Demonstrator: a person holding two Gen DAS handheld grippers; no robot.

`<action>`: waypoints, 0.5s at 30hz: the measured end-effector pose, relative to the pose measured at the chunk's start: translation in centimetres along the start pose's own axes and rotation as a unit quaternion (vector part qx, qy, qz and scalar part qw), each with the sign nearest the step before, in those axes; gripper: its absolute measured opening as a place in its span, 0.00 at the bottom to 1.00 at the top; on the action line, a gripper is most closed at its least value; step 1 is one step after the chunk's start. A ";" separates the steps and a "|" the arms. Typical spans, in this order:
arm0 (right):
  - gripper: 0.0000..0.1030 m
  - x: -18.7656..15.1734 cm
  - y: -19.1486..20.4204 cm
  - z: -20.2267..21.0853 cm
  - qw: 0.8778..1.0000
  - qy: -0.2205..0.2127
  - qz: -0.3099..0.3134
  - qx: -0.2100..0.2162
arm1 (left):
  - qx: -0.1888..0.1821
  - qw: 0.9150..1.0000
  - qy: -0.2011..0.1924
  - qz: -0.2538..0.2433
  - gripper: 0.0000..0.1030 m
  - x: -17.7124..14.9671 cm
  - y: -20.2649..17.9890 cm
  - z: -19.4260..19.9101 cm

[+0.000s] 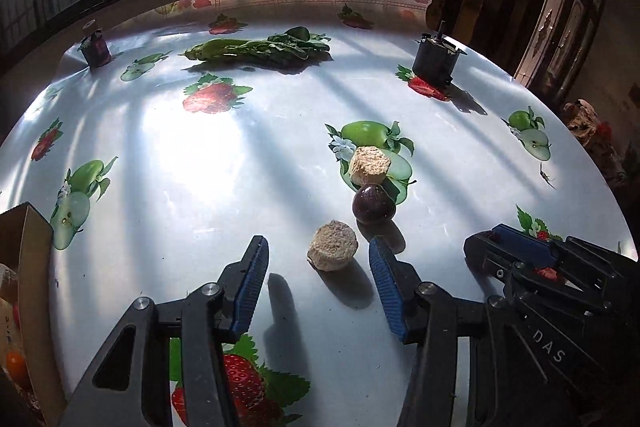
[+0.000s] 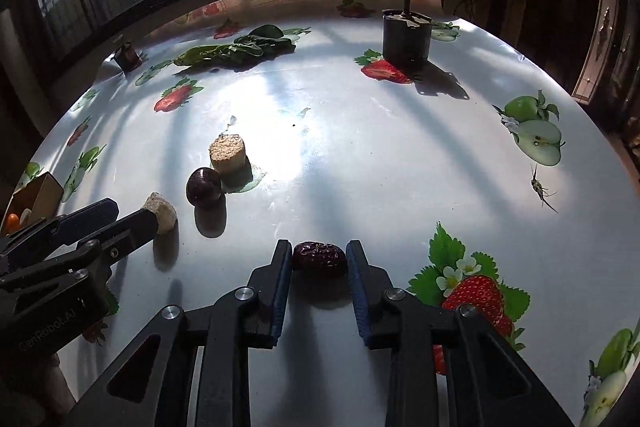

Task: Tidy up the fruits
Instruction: 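Grasp a round rice cake with the left tool while the right tool grasps a red date, then carry the rice cake and red date into the tray and open both tools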

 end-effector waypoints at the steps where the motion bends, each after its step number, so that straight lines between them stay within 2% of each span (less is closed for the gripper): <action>1: 0.29 0.0 0.1 0.0 1.000 0.001 0.000 0.004 | -0.001 1.000 0.004 0.001 0.49 -0.1 0.1 -0.4; 2: 0.29 -0.1 0.2 0.0 1.000 0.002 0.002 0.003 | -0.003 1.000 0.007 0.002 0.42 -0.1 0.0 -0.7; 4: 0.28 -0.1 0.3 0.0 1.000 0.001 0.004 0.003 | -0.008 1.000 0.004 0.000 0.23 -0.1 -0.1 -0.7; 9: 0.28 0.1 0.2 0.2 1.000 -0.003 -0.008 0.014 | -0.007 1.000 0.005 0.013 0.24 -0.3 0.2 0.5; 15: 0.28 0.3 0.9 1.0 0.993 -0.001 -0.044 0.106 | -0.016 0.999 -0.021 0.041 0.24 -0.3 1.5 5.0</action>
Point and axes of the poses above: each gripper's, at about its wrist camera, not at the fingertips, and z roughly against the way its jaws point, y to its left, x to its top, the point moved 7 cm from there along -z, roughly the way its jaws point, and after that the axes turned 6 degrees about -z, right-handed, at the moved point
